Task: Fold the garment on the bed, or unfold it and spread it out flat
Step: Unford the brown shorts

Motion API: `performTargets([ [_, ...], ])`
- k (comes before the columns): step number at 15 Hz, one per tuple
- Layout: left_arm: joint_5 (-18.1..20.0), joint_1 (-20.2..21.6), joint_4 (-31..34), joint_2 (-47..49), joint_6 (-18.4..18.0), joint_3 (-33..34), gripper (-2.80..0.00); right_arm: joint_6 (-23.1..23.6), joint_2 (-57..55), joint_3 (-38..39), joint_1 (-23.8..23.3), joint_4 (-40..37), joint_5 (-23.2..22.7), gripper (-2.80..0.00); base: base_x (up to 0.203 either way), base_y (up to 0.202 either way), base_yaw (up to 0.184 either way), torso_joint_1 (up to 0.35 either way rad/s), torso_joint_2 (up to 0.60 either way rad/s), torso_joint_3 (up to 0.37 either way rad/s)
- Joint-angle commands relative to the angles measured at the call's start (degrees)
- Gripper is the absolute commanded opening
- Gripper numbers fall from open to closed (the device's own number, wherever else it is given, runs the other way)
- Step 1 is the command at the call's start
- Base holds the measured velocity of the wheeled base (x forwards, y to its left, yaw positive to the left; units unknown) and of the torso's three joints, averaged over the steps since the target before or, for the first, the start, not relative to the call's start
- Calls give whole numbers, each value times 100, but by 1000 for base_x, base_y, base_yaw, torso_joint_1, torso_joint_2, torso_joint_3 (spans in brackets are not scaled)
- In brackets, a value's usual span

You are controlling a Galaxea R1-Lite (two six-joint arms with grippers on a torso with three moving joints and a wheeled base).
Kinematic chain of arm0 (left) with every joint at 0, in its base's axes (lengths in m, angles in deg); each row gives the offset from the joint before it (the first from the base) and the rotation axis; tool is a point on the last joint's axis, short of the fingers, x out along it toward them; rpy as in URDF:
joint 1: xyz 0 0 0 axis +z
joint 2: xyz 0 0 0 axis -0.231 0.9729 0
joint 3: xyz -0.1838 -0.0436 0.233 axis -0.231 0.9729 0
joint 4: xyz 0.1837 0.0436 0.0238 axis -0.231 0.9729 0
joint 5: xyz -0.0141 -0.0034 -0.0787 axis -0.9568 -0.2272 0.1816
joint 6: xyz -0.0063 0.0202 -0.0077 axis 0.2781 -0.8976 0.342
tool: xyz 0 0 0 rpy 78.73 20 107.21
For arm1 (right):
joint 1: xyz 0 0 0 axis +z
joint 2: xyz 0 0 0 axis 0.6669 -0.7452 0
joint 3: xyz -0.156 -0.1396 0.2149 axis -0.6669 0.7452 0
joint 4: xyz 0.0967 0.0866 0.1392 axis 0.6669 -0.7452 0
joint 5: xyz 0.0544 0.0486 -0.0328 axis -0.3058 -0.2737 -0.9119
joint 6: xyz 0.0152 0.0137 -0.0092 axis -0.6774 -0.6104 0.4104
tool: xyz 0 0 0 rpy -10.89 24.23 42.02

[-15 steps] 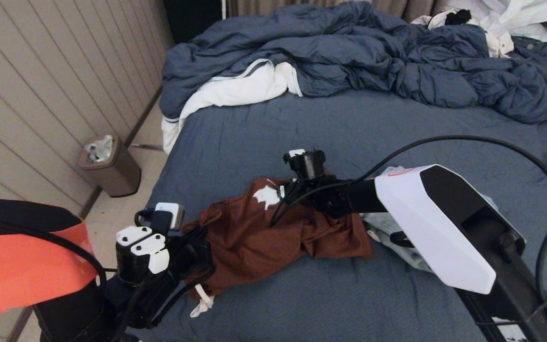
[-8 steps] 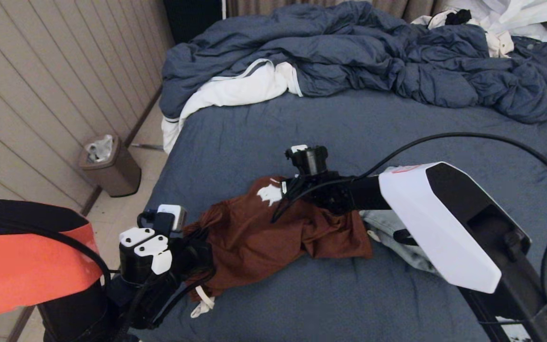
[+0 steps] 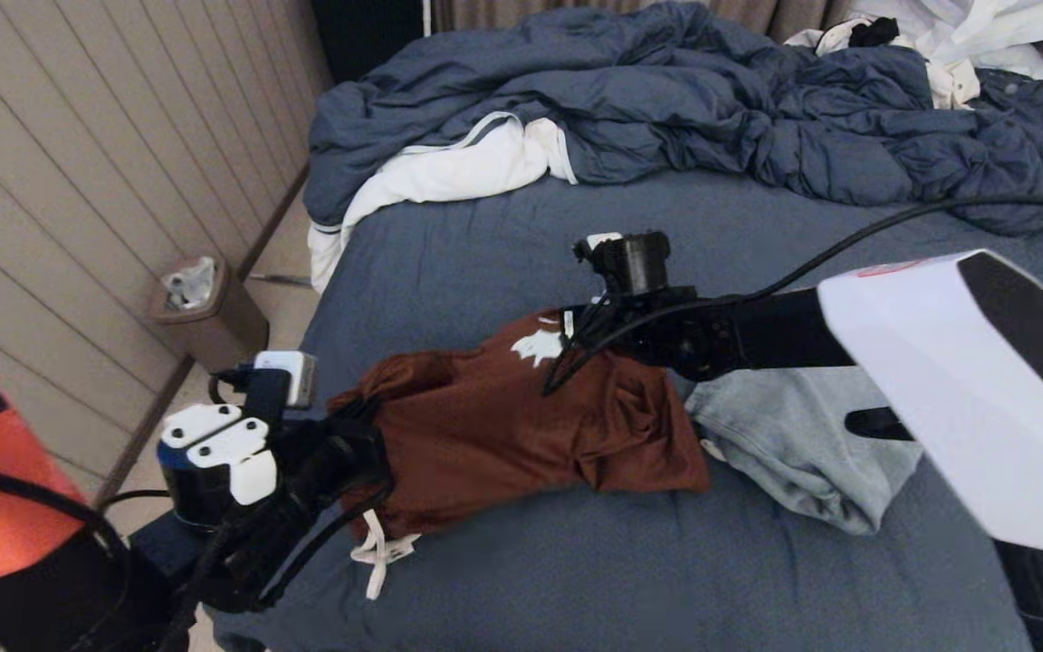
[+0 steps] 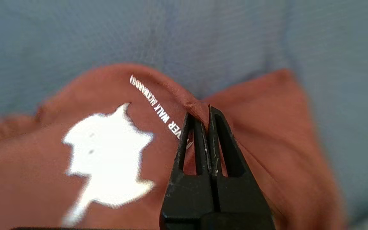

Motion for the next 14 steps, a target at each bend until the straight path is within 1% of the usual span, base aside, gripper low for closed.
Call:
performTargets([
  [1, -49, -9, 673, -1553, -1, -25, -280, -18, 1403, 1042, 110, 23, 20, -280, 0, 0, 0, 0, 0, 0],
  [3, -82, -130, 1837, -2707, 1, -16, -280, -23, 2336, 2006, 267, 30, 28, -280, 0, 0, 0, 0, 0, 0],
  [5, -153, -330, 3175, -3880, 2, -3, -280, -21, 3238, 2948, 470, 26, 31, -280, 0, 0, 0, 0, 0, 0],
  [8, -233, -543, 5204, -5327, 9, -45, -280, -10, 4266, 4036, 925, -18, 53, -280, 0, 0, 0, 0, 0, 0],
  [9, -247, -579, 5676, -5618, 15, -62, -280, -8, 4454, 4247, 1133, -55, 101, -280, 0, 0, 0, 0, 0, 0],
  [10, -259, -609, 6067, -5834, 21, -69, -280, -7, 4593, 4379, 1340, -130, 213, -280, 0, 0, 0, 0, 0, 0],
  [11, -266, -624, 6193, -5941, 23, -73, -280, -6, 4679, 4428, 1476, -206, 307, -280, 0, 0, 0, 0, 0, 0],
  [14, -242, -628, 6293, -6072, -3, -85, -280, 3, 4913, 4430, 1707, -446, 332, -280, 0, 0, 0, 0, 0, 0],
])
